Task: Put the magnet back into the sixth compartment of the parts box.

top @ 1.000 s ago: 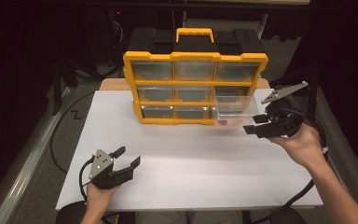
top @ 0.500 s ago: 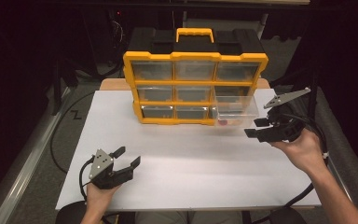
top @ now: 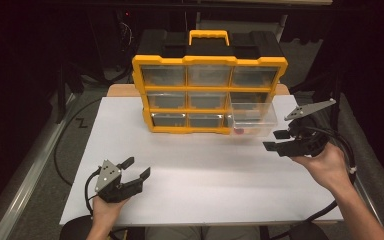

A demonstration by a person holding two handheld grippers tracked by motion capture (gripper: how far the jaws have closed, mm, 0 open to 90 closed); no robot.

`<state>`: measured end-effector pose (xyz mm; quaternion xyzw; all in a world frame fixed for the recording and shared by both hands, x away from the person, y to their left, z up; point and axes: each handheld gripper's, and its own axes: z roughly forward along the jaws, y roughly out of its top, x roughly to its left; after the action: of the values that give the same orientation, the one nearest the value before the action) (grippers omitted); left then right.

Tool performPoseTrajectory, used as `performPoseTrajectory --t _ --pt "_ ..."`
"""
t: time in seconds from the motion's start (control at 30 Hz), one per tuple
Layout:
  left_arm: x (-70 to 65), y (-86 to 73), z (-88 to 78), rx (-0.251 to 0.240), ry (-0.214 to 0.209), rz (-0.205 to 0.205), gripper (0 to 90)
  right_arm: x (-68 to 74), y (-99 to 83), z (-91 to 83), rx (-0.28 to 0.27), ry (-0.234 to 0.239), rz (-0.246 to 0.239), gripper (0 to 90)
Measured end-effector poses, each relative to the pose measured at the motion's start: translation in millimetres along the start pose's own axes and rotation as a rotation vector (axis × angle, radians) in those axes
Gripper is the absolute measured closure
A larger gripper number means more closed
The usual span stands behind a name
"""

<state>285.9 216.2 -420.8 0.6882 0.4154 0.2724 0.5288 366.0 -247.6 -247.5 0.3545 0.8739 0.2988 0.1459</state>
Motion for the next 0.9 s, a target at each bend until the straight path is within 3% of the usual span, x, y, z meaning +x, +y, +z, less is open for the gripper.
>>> performPoseTrajectory --t 0.3,0.63,0.9 --pt "0.2 0.1 0.0 0.000 0.000 -0.001 32.1 3.2 -5.3 -10.7 -0.018 -0.015 -0.010 49.0" --pt "1.0 0.5 1.9 0.005 -0.002 -0.004 32.0 1.4 -11.7 -20.9 -0.034 -0.021 0.011 48.9" --pt "0.9 0.9 3.5 0.003 -0.006 -0.003 31.7 0.9 -21.0 -10.8 -0.037 0.003 0.034 48.9"
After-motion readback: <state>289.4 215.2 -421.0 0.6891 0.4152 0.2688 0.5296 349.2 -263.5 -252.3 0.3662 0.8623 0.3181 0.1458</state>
